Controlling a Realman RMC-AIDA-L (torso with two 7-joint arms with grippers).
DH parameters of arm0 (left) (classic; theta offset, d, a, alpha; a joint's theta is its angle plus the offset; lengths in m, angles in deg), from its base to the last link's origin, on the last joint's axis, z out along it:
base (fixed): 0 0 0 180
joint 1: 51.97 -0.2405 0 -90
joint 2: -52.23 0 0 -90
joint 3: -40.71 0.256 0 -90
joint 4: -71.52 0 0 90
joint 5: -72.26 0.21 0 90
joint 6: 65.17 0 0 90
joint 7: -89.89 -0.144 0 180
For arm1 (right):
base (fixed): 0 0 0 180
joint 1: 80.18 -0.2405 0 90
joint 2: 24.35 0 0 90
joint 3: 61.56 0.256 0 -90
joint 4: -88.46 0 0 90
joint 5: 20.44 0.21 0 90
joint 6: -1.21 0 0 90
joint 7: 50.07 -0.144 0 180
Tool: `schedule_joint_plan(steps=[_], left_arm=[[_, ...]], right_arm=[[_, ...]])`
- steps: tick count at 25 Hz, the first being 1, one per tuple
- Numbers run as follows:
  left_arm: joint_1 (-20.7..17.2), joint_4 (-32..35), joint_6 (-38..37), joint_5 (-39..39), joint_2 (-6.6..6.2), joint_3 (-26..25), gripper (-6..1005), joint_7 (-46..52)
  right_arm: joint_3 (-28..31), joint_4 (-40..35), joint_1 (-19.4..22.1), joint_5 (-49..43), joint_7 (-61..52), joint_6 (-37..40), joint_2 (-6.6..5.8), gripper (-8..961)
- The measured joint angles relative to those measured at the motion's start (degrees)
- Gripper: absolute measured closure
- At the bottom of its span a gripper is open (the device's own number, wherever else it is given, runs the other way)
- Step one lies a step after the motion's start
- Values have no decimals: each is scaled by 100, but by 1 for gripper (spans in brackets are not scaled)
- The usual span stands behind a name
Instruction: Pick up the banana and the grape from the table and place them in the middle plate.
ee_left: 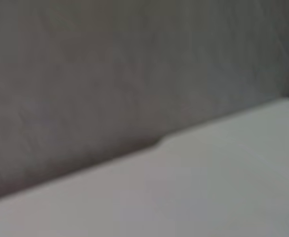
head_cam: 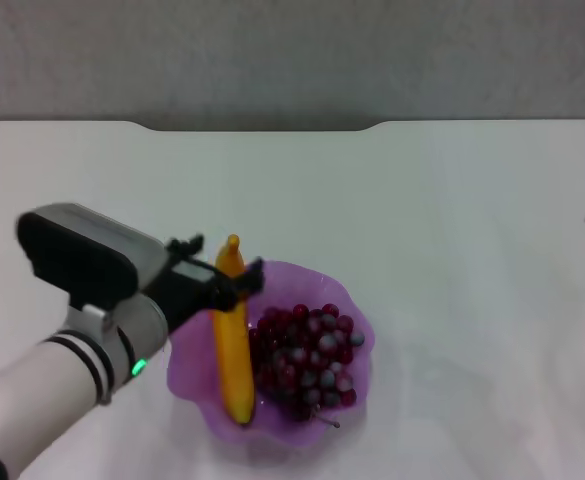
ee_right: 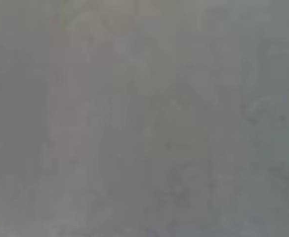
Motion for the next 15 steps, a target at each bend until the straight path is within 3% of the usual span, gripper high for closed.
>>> schedule_joint_plan(steps=[8,15], left_arm=[[-656,-152,-1745,6,-13,-119,242,-521],[-1251,101,-3708,9,0,-74,413,-510]], right_arm=[[589,-7,271,-1,253,135,-41,953],[1698,268,503,-1,769,647,-18,953]])
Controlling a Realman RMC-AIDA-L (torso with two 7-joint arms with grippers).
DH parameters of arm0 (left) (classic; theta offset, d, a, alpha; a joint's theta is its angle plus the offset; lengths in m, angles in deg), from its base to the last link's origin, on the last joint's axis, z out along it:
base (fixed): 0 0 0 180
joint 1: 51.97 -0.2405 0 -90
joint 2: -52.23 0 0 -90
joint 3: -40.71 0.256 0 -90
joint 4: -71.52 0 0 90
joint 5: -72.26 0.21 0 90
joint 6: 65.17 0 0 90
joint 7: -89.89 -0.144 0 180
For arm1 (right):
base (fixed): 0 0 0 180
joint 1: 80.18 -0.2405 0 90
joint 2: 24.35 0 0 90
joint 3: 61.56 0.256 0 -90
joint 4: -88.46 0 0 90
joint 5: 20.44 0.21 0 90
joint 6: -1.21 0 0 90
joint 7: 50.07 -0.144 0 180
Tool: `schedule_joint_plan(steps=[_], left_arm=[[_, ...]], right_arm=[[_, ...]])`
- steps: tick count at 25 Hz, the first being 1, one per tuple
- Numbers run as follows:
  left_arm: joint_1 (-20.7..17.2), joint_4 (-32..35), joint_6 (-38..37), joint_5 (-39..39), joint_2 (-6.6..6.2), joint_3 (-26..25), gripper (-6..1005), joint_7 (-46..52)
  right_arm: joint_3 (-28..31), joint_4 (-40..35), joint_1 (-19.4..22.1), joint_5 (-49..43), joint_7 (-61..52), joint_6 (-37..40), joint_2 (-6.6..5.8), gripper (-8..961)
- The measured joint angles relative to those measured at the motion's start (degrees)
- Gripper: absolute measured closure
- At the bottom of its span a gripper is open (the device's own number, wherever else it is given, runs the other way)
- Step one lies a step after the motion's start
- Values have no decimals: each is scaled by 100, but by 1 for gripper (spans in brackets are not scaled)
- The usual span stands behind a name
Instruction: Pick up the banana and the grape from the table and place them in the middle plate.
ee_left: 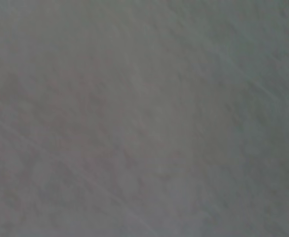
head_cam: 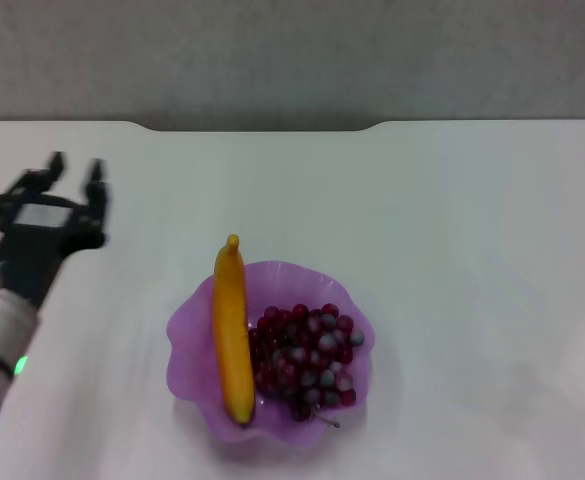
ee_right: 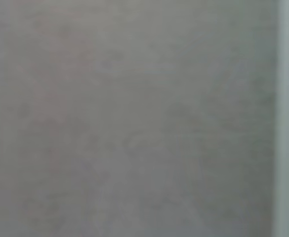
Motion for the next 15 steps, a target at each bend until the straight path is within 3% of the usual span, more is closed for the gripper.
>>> schedule_joint_plan(steps=[6,15], left_arm=[[-189,819,-1392,-69,36,224,608,336],[114,2261,-2057,63,7,264,953,1826]], right_arm=[[857,358,-34,0,8,73,3,953],[1070,397,-57,-34,-454,78,-1,953]])
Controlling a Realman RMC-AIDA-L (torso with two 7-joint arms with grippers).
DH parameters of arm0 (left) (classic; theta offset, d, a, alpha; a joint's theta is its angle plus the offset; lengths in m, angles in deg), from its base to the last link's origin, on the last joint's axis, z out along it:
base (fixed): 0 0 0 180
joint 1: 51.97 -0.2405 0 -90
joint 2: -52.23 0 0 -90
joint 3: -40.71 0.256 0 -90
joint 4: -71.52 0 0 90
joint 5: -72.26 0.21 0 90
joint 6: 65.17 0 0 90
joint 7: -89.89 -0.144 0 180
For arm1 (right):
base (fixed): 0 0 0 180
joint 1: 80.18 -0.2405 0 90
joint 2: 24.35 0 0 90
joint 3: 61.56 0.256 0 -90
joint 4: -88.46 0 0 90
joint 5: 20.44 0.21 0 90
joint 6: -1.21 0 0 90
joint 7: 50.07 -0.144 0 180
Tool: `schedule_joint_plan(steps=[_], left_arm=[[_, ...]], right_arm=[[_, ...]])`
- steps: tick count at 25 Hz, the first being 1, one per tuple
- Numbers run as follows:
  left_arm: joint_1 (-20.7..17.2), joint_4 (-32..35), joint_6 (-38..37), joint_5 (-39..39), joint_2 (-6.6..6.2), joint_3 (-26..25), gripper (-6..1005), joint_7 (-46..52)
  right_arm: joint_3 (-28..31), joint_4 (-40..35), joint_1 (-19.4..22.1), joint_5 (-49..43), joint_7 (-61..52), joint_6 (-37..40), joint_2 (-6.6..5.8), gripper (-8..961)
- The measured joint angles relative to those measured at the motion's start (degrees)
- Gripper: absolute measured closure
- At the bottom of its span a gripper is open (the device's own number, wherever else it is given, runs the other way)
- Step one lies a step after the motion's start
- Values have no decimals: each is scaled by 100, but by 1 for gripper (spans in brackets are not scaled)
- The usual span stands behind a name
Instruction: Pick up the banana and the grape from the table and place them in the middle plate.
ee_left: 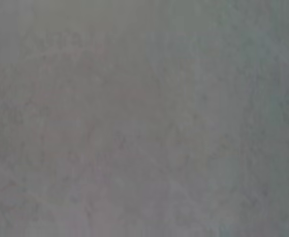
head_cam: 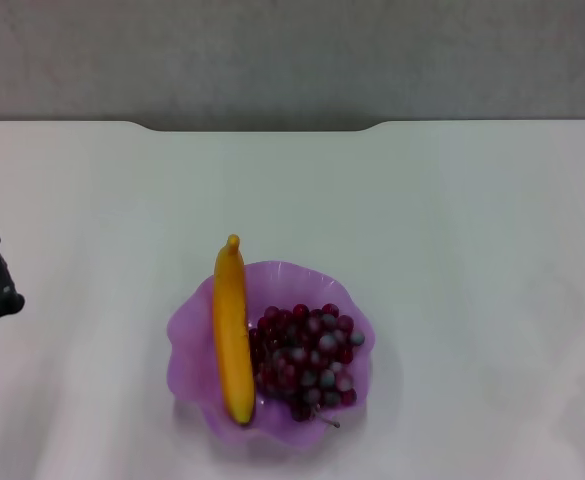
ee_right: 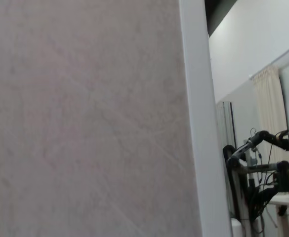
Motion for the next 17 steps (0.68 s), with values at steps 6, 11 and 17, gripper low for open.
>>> schedule_joint_plan(steps=[6,11,17], left_arm=[[279,521,-142,131,31,0,989,322],[405,526,-144,143,32,13,989,255],[630,823,-129,145,30,26,989,274]], right_arm=[[-8,3,-51,-10,-68,48,-4,953],[-28,2,-122,-12,-71,240,-5,953],[-28,4,-167,-19,-73,222,-5,953]])
